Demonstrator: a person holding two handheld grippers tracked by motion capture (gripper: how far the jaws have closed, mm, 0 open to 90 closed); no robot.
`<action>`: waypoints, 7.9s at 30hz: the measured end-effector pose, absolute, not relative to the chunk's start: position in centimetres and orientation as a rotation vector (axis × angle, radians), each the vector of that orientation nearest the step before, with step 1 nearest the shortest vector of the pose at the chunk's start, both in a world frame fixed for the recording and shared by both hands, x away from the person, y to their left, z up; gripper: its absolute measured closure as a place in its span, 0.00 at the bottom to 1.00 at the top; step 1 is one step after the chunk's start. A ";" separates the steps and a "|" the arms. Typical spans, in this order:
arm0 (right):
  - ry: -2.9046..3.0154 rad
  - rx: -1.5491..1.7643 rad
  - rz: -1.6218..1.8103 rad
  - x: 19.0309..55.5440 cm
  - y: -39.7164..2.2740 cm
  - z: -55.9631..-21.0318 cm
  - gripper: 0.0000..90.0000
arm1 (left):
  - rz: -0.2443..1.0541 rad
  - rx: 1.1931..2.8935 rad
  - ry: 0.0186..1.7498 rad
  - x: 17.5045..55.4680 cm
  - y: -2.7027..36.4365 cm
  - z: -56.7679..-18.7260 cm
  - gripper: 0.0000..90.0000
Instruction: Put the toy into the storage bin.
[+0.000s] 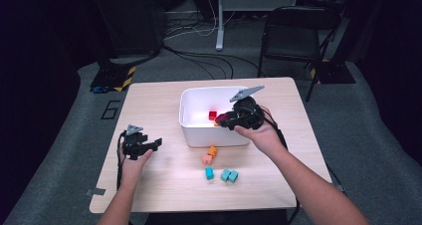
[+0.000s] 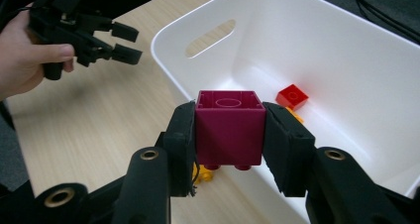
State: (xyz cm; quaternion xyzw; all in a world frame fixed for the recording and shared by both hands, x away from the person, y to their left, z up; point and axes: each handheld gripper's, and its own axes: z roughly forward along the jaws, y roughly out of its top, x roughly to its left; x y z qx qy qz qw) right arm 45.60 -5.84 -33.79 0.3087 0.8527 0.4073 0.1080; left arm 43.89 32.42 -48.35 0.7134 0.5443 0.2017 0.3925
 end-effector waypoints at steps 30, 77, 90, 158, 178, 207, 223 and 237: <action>2.396 1.119 1.122 54.3 -5.2 -35.7 0.65 | 0.509 1.808 1.387 44.0 32.5 -48.3 0.35; 2.485 0.971 1.113 50.8 -4.7 -35.0 0.49 | 0.508 1.815 1.384 44.0 32.5 -48.4 0.35; 2.481 0.887 1.159 46.7 -5.8 -35.1 0.43 | 0.507 1.817 1.386 44.0 32.4 -48.5 0.35; 2.565 0.913 1.200 36.7 -9.3 -48.0 0.51 | 0.514 1.818 1.385 43.8 32.3 -48.4 0.35; 2.648 0.902 1.106 36.5 -8.8 -50.0 0.60 | 0.514 1.818 1.384 43.8 32.3 -48.4 0.35; 2.605 0.888 1.139 37.5 -9.3 -46.1 0.65 | 0.516 1.820 1.384 43.9 32.3 -48.5 0.35; 2.595 0.878 1.153 39.0 -9.4 -42.2 0.65 | 0.511 1.823 1.385 43.9 32.2 -48.5 0.35; 2.602 0.861 1.188 40.5 -9.2 -38.1 0.65 | 0.507 1.824 1.387 43.9 32.2 -48.5 0.35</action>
